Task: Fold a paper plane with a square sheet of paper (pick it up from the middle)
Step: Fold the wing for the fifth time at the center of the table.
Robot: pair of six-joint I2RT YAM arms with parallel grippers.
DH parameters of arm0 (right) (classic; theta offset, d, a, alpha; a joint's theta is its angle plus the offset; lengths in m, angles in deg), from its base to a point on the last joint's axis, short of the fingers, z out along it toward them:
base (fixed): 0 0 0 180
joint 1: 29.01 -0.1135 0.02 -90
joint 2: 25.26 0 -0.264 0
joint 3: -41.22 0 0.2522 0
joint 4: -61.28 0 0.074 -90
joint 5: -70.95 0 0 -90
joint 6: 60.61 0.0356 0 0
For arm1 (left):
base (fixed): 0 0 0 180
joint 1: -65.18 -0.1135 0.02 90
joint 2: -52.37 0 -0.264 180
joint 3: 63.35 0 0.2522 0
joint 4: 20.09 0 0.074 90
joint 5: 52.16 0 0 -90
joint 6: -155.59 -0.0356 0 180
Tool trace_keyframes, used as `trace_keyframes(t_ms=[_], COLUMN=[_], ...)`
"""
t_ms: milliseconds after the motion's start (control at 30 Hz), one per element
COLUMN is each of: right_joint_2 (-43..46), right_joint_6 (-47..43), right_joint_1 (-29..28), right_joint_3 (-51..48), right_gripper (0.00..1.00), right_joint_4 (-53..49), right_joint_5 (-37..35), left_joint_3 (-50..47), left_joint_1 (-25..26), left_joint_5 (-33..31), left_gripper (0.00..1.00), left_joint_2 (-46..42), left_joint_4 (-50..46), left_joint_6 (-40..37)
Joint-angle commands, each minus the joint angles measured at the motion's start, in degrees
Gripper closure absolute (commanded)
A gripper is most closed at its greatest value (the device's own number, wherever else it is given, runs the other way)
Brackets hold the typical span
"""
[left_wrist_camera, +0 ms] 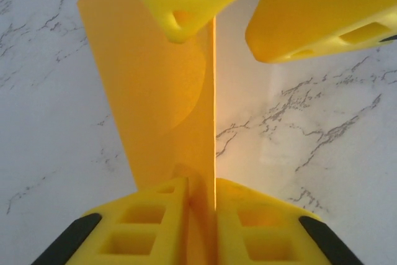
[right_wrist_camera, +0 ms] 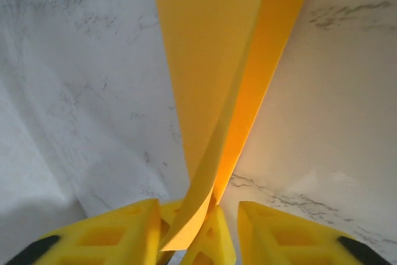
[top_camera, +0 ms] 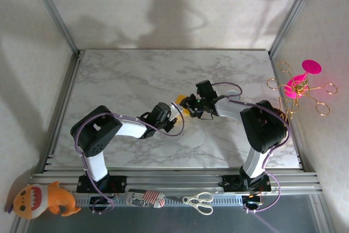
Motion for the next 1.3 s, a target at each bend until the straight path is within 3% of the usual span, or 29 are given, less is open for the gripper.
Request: trace_keyframes(t_ms=[0, 200, 400, 633, 867, 1267], right_joint_2=[1.67, 2.88, 3.95, 4.43, 2.54, 0.22], right_joint_6=[-1.53, -3.16, -4.21, -5.03, -4.16, -2.13], right_joint_1=[0.68, 1.41, 1.99, 2.14, 1.84, 0.77], right_joint_3=[1.51, 1.65, 1.13, 0.72, 0.72, -0.4], right_gripper=[0.55, 0.44, 0.4, 0.4, 0.4, 0.49], right_joint_4=[-2.35, -4.02, -4.43, -5.21, -5.84, -4.79], right_joint_5=[-1.79, -4.39, -6.15, -7.27, -3.99, 0.05], left_joint_3=[1.36, 1.53, 1.36, 1.71, 2.06, 2.5], left_joint_1=[0.24, -0.22, -0.6, -0.84, -0.95, -0.88], left_joint_5=[1.68, 4.21, 6.16, 7.61, 7.27, 6.31], left_gripper=[0.86, 0.89, 0.9, 0.91, 0.89, 0.85], left_joint_2=[0.47, 0.69, 1.16, 2.04, 2.23, 2.23], left_joint_4=[-0.98, -1.99, -2.25, -3.2, -3.74, -3.88], left_joint_6=[-0.08, 0.65, 1.75, 2.26, 1.91, 1.45])
